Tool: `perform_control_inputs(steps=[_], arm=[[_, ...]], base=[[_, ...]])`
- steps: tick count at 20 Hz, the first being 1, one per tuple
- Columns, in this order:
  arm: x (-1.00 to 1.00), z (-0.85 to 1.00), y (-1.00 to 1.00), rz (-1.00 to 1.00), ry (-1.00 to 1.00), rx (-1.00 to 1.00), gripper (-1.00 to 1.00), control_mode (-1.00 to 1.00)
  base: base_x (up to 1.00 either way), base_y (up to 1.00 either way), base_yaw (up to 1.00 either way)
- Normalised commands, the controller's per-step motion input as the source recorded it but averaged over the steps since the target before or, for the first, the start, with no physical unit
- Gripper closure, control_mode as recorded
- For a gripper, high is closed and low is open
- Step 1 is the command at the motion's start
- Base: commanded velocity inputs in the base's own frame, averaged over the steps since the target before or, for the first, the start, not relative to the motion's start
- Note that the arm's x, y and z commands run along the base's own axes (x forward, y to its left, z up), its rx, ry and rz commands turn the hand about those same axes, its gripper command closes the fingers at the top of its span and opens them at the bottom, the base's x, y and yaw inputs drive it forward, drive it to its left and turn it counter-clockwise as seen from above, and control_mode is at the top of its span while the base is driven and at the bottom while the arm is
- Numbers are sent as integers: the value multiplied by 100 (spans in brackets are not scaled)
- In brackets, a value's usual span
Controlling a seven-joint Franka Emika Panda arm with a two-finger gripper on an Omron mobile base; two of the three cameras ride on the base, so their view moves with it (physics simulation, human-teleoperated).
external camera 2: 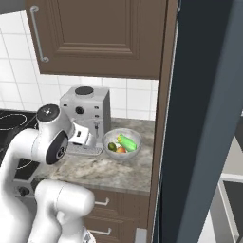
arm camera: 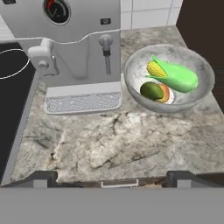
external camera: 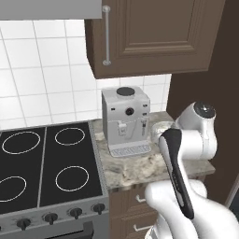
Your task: Take the mango, corn, and mango from the freezer and place them in the bowl on the counter.
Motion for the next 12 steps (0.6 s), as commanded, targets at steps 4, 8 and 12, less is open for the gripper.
perform_control_inputs(steps=[4,8,12], arm=[[-48,99,0,-2,0,0,-100,-100],[-48,94,0,0,0,0,-100,-100],[-98,53,0,-5,-4,0,-100,-100]], base=[[0,0,0],[0,0,0],[0,0,0]])
